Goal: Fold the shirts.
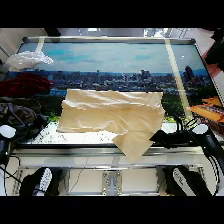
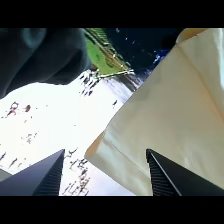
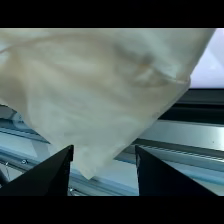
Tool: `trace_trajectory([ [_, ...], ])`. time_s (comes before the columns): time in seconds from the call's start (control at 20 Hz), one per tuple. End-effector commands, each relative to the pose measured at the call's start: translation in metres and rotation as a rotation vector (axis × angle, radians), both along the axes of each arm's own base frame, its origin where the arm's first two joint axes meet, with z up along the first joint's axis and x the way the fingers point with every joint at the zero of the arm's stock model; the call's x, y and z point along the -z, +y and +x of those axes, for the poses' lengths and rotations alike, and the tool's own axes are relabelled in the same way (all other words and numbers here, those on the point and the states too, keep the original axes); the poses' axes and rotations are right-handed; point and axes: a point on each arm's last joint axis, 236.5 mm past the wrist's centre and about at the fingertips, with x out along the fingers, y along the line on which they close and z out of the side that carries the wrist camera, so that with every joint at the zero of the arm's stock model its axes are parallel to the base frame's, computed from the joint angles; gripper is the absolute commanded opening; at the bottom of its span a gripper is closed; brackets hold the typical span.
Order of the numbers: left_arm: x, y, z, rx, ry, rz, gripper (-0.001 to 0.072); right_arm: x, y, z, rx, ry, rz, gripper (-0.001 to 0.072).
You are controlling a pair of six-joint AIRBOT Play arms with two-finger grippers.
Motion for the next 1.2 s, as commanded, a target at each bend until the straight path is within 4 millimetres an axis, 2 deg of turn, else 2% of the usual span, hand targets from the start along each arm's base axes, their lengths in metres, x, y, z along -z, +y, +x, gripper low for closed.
trace_trajectory([
  [0.0,0.013,-0.02,-0.003,-0.066,-0.012,-0.209,0.0579,0.005,0.01,-0.02,0.017,0.075,0.051,0.0456],
  [0.1,0.023,-0.031,-0.007,-0.032,0.033,-0.267,0.0579,0.008,0.007,-0.026,0.028,0.112,0.035,0.0455],
  [0.3,0.037,-0.034,-0.009,-0.043,0.088,-0.306,0.0579,0.014,0.006,-0.028,0.081,0.153,0.025,0.0444],
  [0.55,0.039,-0.033,-0.009,-0.043,0.091,-0.306,0.0578,0.03,0.014,-0.033,0.161,0.174,0.057,0.0434],
  [0.6,0.039,-0.033,-0.009,-0.043,0.091,-0.306,0.0578,0.031,0.017,-0.029,0.186,0.166,0.071,0.0434],
  [0.7,0.039,-0.033,-0.009,-0.043,0.091,-0.306,0.0578,0.035,0.016,-0.027,0.206,0.157,0.069,0.0385],
  [1.0,0.039,-0.031,-0.008,-0.048,0.084,-0.299,0.0578,0.039,0.016,-0.023,0.23,0.169,0.075,0.0386],
  [1.15,0.039,-0.031,-0.008,-0.048,0.085,-0.299,0.0579,0.047,0.029,-0.028,0.186,0.202,0.075,0.0386],
])
